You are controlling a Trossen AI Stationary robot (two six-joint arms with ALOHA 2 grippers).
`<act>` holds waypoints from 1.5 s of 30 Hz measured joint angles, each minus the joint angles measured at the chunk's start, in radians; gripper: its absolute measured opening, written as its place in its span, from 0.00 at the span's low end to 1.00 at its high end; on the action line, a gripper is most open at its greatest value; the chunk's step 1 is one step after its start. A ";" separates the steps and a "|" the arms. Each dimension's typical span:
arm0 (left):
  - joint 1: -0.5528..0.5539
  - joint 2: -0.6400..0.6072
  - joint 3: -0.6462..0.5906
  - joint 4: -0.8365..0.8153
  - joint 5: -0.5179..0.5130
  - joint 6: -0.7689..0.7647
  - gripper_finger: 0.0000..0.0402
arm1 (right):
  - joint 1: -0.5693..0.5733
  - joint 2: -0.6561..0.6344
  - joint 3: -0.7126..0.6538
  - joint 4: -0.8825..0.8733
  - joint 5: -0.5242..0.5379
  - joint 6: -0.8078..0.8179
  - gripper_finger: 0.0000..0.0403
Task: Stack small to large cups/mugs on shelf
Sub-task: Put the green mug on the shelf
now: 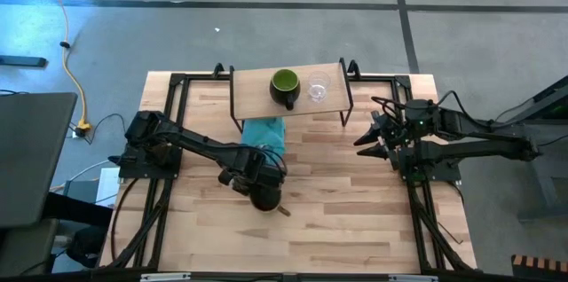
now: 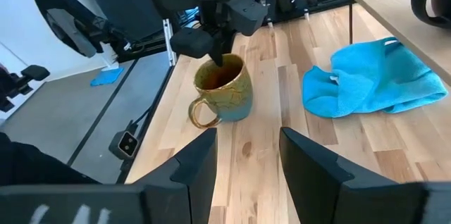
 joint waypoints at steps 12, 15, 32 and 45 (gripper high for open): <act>0.000 -0.001 0.001 0.026 -0.039 0.091 0.09 | 0.000 0.000 0.000 0.000 0.000 0.000 0.36; 0.001 -0.001 0.001 0.026 -0.063 0.152 0.10 | 0.000 0.000 0.000 0.000 0.000 0.000 0.36; 0.054 -0.004 0.002 -0.063 -0.166 0.634 0.02 | 0.000 0.000 0.000 0.000 0.000 0.045 0.36; 0.151 -0.003 0.002 -0.053 -0.210 0.727 0.03 | 0.000 0.000 0.000 0.000 0.003 0.088 0.36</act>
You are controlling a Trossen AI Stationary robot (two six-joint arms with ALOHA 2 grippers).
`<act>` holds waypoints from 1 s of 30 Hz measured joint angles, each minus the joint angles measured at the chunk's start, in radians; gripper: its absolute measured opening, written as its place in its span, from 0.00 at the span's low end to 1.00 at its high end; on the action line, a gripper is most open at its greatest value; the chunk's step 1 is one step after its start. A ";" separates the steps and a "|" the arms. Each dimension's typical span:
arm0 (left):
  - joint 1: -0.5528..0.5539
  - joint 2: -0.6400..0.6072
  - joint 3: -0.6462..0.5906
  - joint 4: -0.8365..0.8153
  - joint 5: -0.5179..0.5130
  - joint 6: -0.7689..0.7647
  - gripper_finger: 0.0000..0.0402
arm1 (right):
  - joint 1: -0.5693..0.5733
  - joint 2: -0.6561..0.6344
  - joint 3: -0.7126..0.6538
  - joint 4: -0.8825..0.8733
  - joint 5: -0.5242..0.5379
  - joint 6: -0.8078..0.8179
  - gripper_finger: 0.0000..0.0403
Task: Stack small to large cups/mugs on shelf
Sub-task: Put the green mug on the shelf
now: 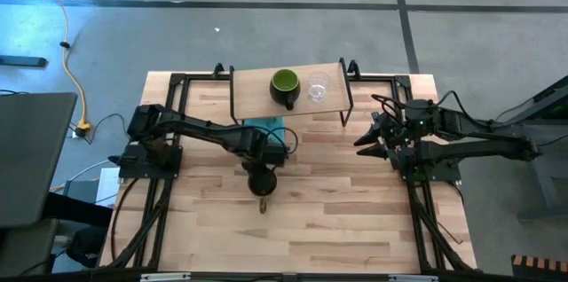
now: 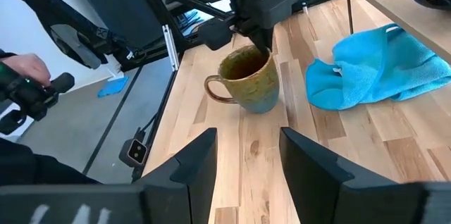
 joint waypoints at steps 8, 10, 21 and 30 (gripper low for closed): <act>0.010 0.005 -0.003 0.000 -0.054 0.027 0.11 | 0.000 0.000 0.000 0.000 0.005 0.018 0.36; 0.011 0.007 -0.004 0.002 -0.053 0.033 0.14 | 0.000 0.000 0.000 0.000 0.005 0.018 0.36; 0.010 0.006 -0.004 0.029 0.000 0.033 0.18 | 0.000 0.000 0.000 0.000 0.043 -0.006 0.36; 0.009 0.005 -0.004 -0.003 0.013 0.021 0.25 | 0.000 0.000 0.000 0.000 0.044 -0.007 0.36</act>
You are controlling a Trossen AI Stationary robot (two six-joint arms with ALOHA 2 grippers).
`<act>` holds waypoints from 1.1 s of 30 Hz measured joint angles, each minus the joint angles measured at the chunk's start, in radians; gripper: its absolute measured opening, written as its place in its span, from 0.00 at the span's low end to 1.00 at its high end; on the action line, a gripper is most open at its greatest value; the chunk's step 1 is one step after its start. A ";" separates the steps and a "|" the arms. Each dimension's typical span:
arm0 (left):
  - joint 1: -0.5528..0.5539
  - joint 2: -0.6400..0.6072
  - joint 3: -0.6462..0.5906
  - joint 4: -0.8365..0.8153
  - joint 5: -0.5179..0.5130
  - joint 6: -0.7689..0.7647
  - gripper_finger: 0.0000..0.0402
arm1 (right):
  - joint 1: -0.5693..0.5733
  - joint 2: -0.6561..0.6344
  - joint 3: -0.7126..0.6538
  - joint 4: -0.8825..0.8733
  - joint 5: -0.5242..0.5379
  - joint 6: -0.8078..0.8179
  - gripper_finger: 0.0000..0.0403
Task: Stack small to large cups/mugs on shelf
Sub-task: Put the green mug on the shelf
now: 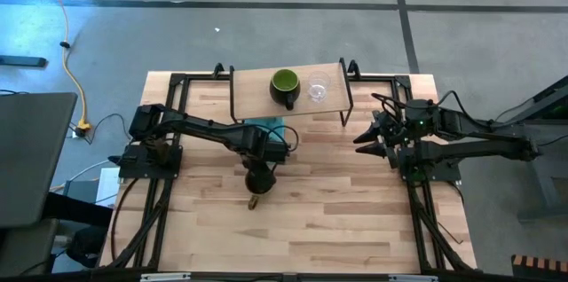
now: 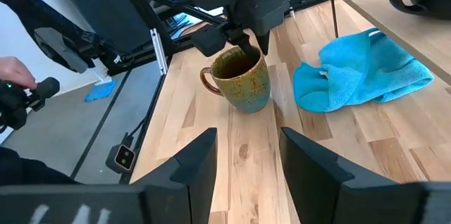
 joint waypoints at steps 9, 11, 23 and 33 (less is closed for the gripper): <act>-0.001 -0.001 0.000 -0.064 0.010 -0.051 0.26 | 0.000 0.000 0.000 0.000 0.000 0.020 0.36; -0.001 -0.001 0.000 -0.044 -0.003 -0.030 0.26 | 0.000 0.000 0.000 0.000 0.000 0.019 0.36; -0.001 -0.002 0.001 0.032 -0.020 0.253 0.26 | 0.000 0.000 0.000 0.000 0.000 0.020 0.36; 0.000 0.045 0.003 0.074 -0.043 0.374 0.26 | 0.000 0.000 0.000 0.000 0.000 0.023 0.36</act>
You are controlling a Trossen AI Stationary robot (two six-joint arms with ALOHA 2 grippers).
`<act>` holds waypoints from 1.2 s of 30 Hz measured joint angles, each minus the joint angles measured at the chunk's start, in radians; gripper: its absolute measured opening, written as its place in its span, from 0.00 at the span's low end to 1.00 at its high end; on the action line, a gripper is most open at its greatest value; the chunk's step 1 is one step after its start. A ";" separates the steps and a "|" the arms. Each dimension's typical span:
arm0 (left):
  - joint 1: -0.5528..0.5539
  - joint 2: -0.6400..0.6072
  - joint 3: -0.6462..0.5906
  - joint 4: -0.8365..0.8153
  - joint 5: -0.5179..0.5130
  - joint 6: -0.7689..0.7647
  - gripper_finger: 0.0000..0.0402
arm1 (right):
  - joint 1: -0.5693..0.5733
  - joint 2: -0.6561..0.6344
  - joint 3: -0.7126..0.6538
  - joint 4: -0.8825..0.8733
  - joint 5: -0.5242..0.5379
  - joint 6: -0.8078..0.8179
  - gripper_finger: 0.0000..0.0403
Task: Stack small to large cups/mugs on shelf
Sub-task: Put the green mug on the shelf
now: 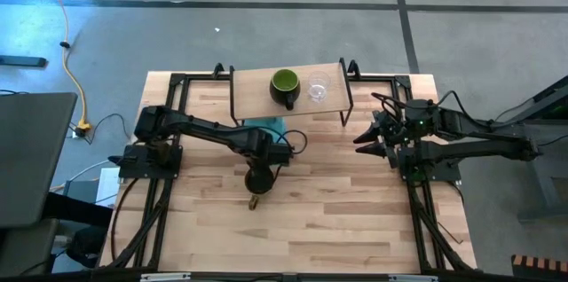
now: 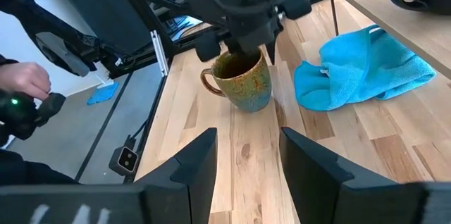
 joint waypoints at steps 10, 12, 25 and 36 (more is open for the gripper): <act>0.001 0.033 0.000 -0.038 0.016 -0.096 0.05 | 0.000 0.000 0.000 -0.008 0.007 0.005 0.36; 0.013 0.030 0.000 -0.059 0.040 -0.125 0.07 | 0.000 0.000 0.000 -0.008 0.008 0.004 0.36; 0.033 0.016 0.028 -0.107 0.102 -0.186 0.05 | 0.000 0.000 0.000 0.000 0.012 0.005 0.36; 0.074 0.016 0.284 -0.284 0.080 -0.128 0.05 | 0.000 0.000 0.000 0.000 0.012 0.004 0.36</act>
